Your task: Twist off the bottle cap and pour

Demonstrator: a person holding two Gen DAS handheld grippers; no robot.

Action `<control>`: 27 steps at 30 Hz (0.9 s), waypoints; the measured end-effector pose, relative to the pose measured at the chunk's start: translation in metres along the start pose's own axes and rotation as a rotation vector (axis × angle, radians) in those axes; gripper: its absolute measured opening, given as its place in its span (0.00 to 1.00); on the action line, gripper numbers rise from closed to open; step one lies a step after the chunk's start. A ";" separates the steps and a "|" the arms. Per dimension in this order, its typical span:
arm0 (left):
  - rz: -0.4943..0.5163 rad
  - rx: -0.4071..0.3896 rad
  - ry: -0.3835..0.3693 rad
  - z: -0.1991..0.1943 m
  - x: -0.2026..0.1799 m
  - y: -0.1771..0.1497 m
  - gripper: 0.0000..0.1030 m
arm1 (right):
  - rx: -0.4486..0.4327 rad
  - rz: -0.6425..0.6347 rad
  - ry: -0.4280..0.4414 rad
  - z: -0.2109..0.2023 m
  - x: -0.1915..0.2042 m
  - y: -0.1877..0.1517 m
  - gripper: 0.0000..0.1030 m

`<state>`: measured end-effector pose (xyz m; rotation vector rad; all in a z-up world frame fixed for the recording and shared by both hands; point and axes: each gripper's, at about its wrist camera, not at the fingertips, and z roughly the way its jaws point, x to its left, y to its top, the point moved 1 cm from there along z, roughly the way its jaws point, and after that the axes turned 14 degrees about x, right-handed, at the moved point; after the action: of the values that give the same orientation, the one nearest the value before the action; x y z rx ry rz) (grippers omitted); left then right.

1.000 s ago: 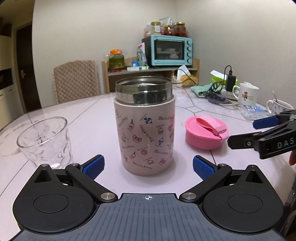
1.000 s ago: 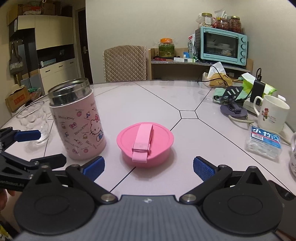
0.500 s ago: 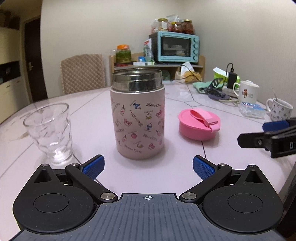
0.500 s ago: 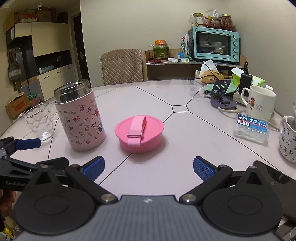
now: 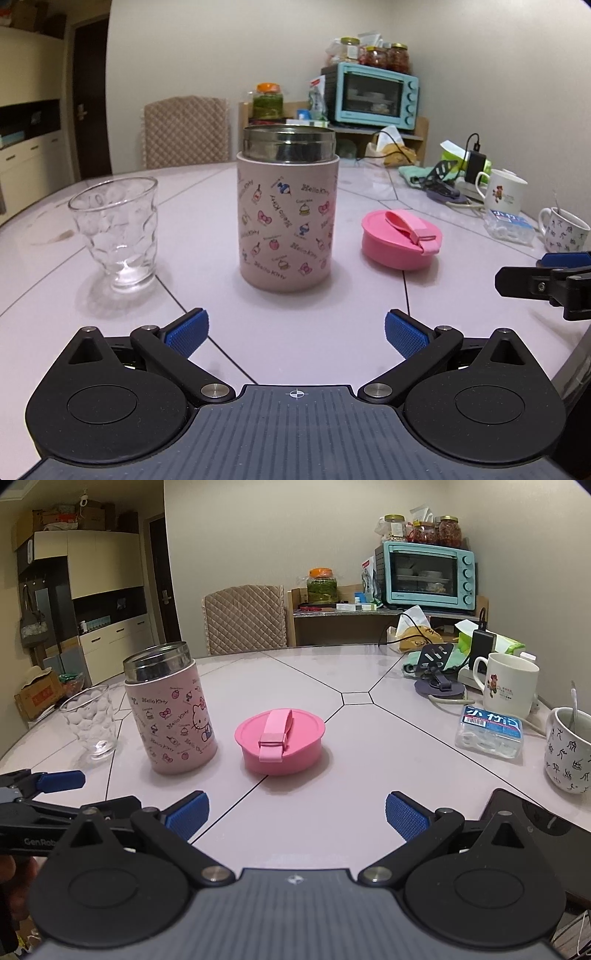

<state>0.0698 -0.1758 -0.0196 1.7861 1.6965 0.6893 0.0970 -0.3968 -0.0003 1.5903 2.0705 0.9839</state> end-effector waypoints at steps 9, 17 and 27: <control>0.006 -0.002 0.007 -0.006 -0.006 -0.005 1.00 | 0.004 0.002 0.013 -0.004 -0.001 -0.006 1.00; 0.001 -0.001 0.015 -0.008 -0.011 -0.008 1.00 | 0.003 -0.007 0.030 -0.004 0.000 -0.009 1.00; 0.000 -0.003 0.025 -0.012 -0.016 -0.011 1.00 | -0.004 -0.002 0.039 -0.004 -0.002 -0.011 1.00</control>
<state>0.0531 -0.1906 -0.0187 1.7821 1.7112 0.7160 0.0873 -0.4010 -0.0048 1.5795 2.0939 1.0250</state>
